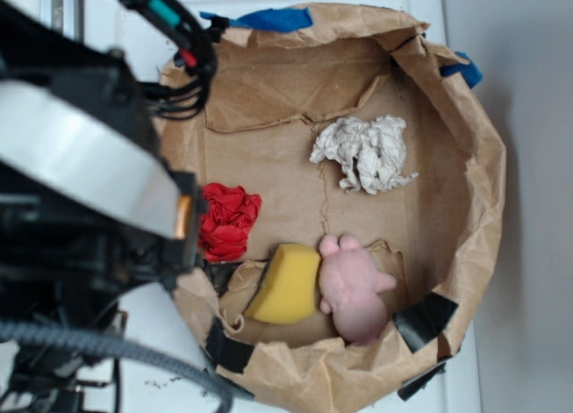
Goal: Grab the pink bunny.
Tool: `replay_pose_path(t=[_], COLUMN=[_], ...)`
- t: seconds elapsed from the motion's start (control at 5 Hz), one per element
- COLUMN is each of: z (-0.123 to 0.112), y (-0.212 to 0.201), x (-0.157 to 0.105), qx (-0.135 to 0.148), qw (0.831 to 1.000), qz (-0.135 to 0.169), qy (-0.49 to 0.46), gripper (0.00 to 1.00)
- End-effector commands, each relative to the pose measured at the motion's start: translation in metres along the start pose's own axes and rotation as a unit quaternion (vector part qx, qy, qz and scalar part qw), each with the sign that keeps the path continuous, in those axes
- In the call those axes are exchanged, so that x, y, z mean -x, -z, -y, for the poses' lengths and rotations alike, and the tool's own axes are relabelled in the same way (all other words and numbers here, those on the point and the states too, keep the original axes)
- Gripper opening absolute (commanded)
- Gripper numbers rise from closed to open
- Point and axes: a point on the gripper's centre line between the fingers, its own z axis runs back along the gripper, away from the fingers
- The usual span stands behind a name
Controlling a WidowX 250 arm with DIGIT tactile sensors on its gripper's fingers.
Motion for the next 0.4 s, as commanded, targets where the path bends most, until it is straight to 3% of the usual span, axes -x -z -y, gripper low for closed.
replay_pose_path(t=[0.0, 0.2], z=[-0.024, -0.028], y=[0.005, 0.021], x=[-0.07, -0.094], qx=[0.031, 0.032], qw=[0.996, 0.991], qz=[0.023, 0.027], qy=[0.08, 0.128], gripper=[1.0, 1.0])
